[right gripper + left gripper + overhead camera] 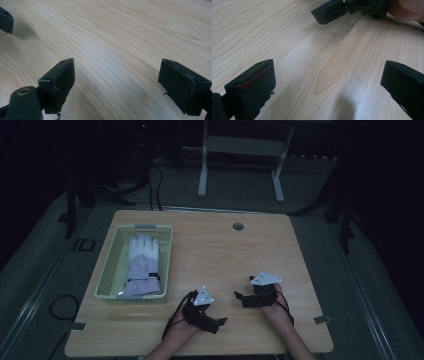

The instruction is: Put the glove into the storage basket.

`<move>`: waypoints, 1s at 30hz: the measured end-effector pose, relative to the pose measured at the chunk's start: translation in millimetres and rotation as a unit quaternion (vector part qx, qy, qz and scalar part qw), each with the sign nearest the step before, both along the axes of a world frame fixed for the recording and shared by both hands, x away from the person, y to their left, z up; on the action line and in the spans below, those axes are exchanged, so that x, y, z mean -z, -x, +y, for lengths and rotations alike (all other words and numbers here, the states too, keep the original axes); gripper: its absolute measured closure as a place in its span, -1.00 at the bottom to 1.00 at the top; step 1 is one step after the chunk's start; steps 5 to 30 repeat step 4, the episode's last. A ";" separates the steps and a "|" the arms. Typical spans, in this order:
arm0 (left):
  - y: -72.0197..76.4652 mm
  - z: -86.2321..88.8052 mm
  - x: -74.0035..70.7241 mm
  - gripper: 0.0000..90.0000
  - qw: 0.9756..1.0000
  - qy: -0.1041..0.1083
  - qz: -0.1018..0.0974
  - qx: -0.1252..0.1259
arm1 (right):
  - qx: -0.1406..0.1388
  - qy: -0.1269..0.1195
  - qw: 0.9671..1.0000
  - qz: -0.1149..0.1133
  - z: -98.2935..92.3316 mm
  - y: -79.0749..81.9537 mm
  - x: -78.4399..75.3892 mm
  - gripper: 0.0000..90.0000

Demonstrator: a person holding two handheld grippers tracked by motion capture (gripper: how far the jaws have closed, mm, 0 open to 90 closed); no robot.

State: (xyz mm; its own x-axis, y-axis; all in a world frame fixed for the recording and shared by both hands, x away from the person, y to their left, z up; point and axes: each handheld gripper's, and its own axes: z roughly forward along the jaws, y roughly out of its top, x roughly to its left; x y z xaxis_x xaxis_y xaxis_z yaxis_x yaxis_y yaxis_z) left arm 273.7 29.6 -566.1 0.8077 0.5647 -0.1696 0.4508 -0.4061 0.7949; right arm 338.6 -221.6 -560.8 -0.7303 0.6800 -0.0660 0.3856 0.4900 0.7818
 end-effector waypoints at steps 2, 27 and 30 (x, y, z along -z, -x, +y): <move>0.0 0.3 -0.3 -1.00 1.000 0.003 -0.002 -0.002 | -0.001 0.003 1.000 0.000 0.7 0.4 0.1 -0.69; -0.1 0.6 -0.9 -1.00 1.000 0.006 0.000 -0.001 | 0.000 0.000 1.000 -0.002 0.5 0.6 -0.2 -0.69; -0.1 0.6 -0.9 -1.00 1.000 0.006 0.000 -0.001 | 0.000 0.000 1.000 -0.002 0.5 0.6 -0.2 -0.69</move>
